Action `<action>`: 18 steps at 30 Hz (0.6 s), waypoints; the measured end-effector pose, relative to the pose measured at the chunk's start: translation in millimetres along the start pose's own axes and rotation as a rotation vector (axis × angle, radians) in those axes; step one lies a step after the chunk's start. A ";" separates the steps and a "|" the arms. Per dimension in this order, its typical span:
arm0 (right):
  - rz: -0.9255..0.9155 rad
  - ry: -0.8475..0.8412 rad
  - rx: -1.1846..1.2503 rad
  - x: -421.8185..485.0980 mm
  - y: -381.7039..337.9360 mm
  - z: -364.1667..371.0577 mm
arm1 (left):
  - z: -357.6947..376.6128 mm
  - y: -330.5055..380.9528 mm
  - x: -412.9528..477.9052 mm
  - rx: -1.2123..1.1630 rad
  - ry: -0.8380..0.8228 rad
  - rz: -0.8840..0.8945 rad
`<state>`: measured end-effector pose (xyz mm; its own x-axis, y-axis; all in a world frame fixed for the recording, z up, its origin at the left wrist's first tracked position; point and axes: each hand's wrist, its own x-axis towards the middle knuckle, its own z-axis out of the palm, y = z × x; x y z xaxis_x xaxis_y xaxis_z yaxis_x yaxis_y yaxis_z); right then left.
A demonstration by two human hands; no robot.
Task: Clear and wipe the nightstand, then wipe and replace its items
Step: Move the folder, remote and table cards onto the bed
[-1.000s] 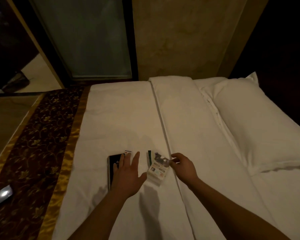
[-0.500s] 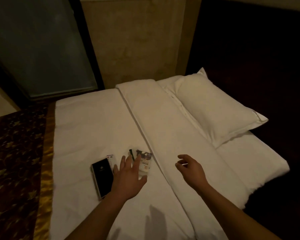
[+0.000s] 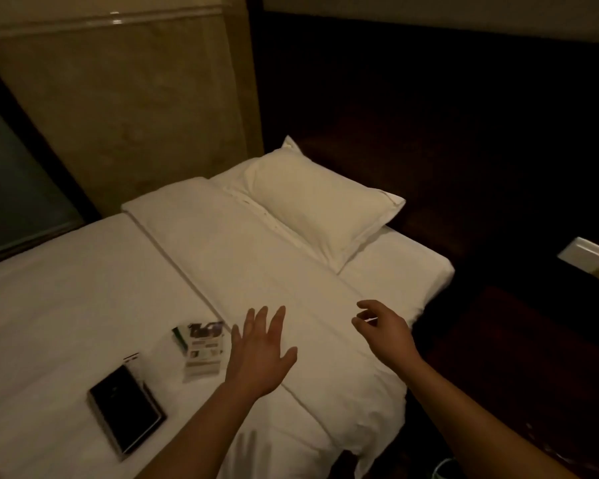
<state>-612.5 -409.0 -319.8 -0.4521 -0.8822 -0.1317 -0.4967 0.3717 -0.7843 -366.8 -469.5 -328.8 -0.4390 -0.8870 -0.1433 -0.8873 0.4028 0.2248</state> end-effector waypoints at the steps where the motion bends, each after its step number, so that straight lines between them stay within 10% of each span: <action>1: 0.008 0.017 0.009 0.6 10.7 -13.3 | 4.2 15.7 5.2 0.000 0.000 0.019; 18: 0.256 0.233 0.052 -21.6 186.7 -204.8 | 80.6 279.7 66.0 0.093 -0.102 0.413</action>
<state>-847.2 -261.3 -339.2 -0.7172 -0.6702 -0.1910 -0.3096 0.5520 -0.7743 -655.4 -397.2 -353.0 -0.7671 -0.6225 -0.1551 -0.6415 0.7417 0.1960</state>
